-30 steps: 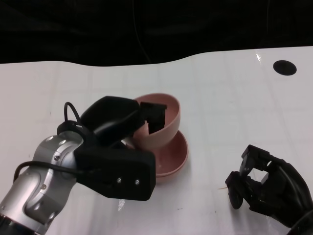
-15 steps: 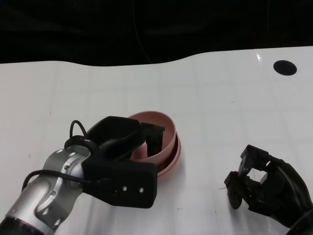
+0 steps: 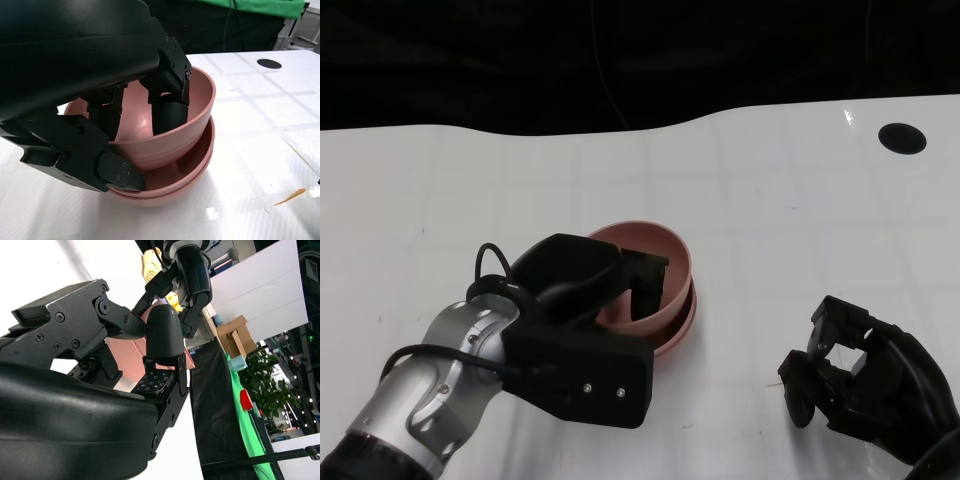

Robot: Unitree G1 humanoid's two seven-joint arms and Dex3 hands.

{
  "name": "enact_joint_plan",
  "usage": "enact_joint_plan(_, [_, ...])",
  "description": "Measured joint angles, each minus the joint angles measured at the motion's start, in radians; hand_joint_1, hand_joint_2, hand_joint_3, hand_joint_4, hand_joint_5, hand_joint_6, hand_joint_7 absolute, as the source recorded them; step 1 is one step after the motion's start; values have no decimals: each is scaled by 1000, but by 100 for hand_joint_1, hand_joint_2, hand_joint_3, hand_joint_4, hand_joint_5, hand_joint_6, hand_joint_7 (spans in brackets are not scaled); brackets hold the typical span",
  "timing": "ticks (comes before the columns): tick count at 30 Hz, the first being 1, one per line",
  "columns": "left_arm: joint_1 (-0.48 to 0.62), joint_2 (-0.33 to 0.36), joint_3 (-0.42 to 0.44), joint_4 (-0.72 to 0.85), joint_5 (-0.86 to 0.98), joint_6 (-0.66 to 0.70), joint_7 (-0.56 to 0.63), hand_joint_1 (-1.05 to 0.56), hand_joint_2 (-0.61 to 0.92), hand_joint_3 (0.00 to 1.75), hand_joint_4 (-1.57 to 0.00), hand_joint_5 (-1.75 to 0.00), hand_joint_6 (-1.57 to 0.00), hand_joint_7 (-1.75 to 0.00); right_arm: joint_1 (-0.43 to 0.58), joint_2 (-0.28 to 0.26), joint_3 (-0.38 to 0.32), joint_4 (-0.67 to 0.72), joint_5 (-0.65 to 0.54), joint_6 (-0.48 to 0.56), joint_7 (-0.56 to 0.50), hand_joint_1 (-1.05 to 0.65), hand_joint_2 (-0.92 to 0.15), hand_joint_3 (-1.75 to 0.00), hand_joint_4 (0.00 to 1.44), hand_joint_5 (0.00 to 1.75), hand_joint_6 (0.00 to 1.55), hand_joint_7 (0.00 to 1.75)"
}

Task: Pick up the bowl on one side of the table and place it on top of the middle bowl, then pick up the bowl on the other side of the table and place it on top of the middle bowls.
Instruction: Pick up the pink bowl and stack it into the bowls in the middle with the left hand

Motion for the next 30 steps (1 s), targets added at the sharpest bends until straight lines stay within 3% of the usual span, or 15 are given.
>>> enact_joint_plan(12, [-4, -6, -13, 3, 16, 1, 6, -7, 92, 22, -68, -175, -53, -173, 0, 0, 0, 9, -4, -1, 0, -13, -62, -87, 91, 174, 81, 144])
enact_joint_plan(13, [-4, -6, -14, 3, 18, 1, 7, -7, 92, 21, -68, -175, -57, -165, 0, 0, 0, 9, -4, -1, 0, -13, -62, -87, 91, 174, 81, 143])
enact_joint_plan(14, [-4, -6, -14, 3, 22, 2, 8, -9, 92, 20, -66, -173, -66, -142, 0, 0, 0, 9, -4, -1, 0, -13, -62, -87, 91, 174, 81, 143])
enact_joint_plan(15, [-4, -6, -16, 3, 30, 2, 13, -17, 92, 19, -74, -136, -81, -90, 0, 0, 0, 9, -4, -1, 0, -13, -62, -87, 91, 174, 81, 143])
enact_joint_plan(16, [-4, -5, -19, 1, 46, 5, 17, -24, 92, 20, -80, -107, -92, -56, 0, 0, 0, 9, -4, -1, 0, -13, -62, -87, 91, 174, 81, 143])
enact_joint_plan(17, [-4, -3, -23, -2, 66, 9, 25, -41, 92, 22, -88, -63, -96, -25, 0, 0, 0, 9, -4, -1, 0, -13, -62, -87, 91, 174, 81, 143])
enact_joint_plan(19, [-4, 1, -27, -9, 101, 17, 41, -60, 92, 28, -89, -25, -91, -7, 0, 0, 0, 9, -4, -1, 0, -13, -62, -87, 91, 174, 81, 143])
enact_joint_plan(20, [-4, 4, -27, -13, 116, 21, 46, -73, 92, 33, -75, -11, -79, -3, 0, 0, 0, 9, -4, -1, 0, -13, -63, -86, 90, 175, 81, 143])
enact_joint_plan(22, [-2, 9, -27, -21, 128, 33, 47, -80, 92, 36, -69, -3, -73, -1, 0, 0, 0, 9, -5, -1, 0, -13, -63, -86, 90, 175, 81, 143])
enact_joint_plan(23, [1, 11, -27, -24, 131, 40, 47, -86, 92, 37, -54, -1, -64, 0, 0, 0, 0, 9, -5, -1, -1, -13, -64, -85, 90, 175, 81, 143])
enact_joint_plan(26, [15, 12, -27, -31, 132, 68, 39, -92, 92, 41, -40, 0, -54, 0, 0, 0, 0, 9, -9, -6, -2, -13, -65, -85, 89, 175, 81, 143])
enact_joint_plan(30, [34, 14, -28, -38, 135, 95, 32, -94, 92, 42, -35, 0, -51, 0, 0, 0, 0, 9, -9, -9, -2, -14, -65, -83, 90, 173, 83, 140])
